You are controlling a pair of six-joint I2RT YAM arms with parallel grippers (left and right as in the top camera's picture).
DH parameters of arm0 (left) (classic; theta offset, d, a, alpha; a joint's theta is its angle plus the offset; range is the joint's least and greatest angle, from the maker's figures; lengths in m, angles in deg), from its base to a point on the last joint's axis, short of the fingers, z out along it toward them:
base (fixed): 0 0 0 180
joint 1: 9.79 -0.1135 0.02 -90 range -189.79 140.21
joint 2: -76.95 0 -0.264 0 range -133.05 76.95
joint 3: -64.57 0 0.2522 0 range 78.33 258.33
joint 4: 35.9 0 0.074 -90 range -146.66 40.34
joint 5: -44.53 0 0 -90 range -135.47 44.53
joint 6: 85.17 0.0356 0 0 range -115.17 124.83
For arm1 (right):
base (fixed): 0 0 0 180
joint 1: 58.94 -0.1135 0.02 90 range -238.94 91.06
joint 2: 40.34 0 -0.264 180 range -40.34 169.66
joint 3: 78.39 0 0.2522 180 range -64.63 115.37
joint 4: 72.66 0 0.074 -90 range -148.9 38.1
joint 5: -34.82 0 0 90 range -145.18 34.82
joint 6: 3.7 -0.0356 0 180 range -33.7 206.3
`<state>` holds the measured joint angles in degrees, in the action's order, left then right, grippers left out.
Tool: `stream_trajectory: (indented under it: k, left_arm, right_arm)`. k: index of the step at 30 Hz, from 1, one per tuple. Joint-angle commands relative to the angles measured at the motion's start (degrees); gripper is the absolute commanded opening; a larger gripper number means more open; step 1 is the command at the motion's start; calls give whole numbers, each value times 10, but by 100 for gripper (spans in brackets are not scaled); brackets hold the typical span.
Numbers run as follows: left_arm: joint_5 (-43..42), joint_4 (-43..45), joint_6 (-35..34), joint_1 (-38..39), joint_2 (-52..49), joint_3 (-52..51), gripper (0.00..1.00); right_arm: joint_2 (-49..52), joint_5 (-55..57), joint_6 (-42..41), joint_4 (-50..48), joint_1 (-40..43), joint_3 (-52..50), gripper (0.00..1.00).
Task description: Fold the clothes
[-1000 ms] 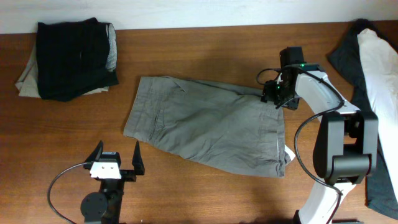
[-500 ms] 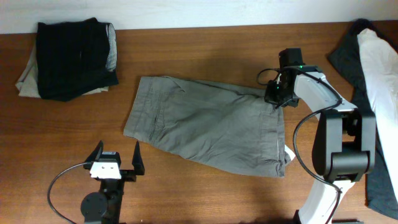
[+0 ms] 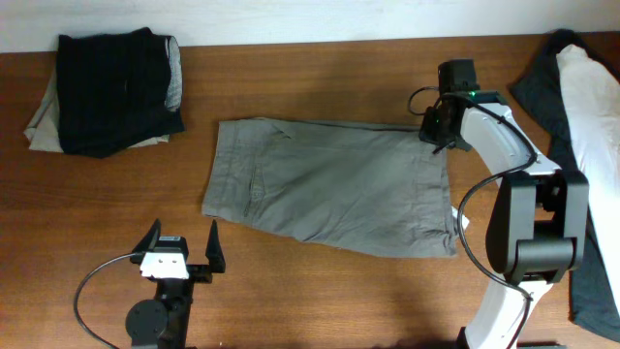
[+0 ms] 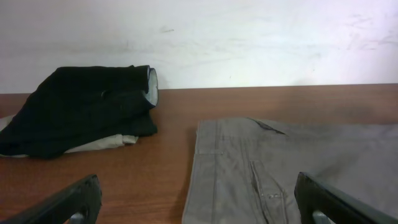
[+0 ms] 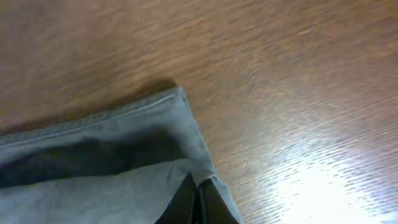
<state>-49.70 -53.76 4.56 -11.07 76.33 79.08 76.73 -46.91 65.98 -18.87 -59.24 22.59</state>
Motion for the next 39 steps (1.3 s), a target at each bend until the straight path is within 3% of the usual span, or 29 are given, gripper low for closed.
stream_trajectory:
  k: [1,5,6,9,11,12,16,17,19,21,24,29,31,34,38,39]
  left_arm:
    - [0,-3,0,-3,3,-2,99]
    - [0,-3,0,-3,3,-2,99]
    - [0,-3,0,-3,3,-2,99]
    - [0,-3,0,-3,3,-2,99]
    - [0,-3,0,-3,3,-2,99]
    - [0,-3,0,-3,3,-2,99]
    - [0,-3,0,-3,3,-2,99]
    - [0,-3,0,-3,3,-2,99]
    - [0,-3,0,-3,3,-2,99]
    - [0,-3,0,-3,3,-2,99]
    - [-11,5,0,-3,3,-2,99]
    - [-220,175,-2,-3,3,0,99]
    - [-232,196,-28,-3,-6,27,99]
    - [-230,166,-27,-3,-72,99,99]
    - [-239,-60,-23,-3,-341,342,99]
    - [-284,-125,11,-3,-428,414,99]
  right_arm:
    - [8,79,-25,-5,4,12,55]
    - [-4,108,-25,38,4,28,63]
    - [-12,111,-25,58,4,42,71]
    - [-53,74,-25,160,3,115,73]
    - [-84,-37,-4,217,2,132,63]
    - [-84,-95,37,253,-2,131,52]
    - [-80,-114,37,285,-17,65,48]
    - [-80,-118,17,272,-21,43,54]
    - [-80,-136,-17,264,-21,20,83]
    - [-80,-157,-16,256,-21,3,99]
    - [-80,-206,-16,251,-21,2,99]
    - [-80,-257,-16,248,-36,1,99]
    - [-80,-257,-16,234,-50,0,98]
    - [-80,-257,-17,198,-78,0,99]
    - [-80,-256,-27,179,-118,0,99]
    - [-80,-254,-27,177,-123,0,99]
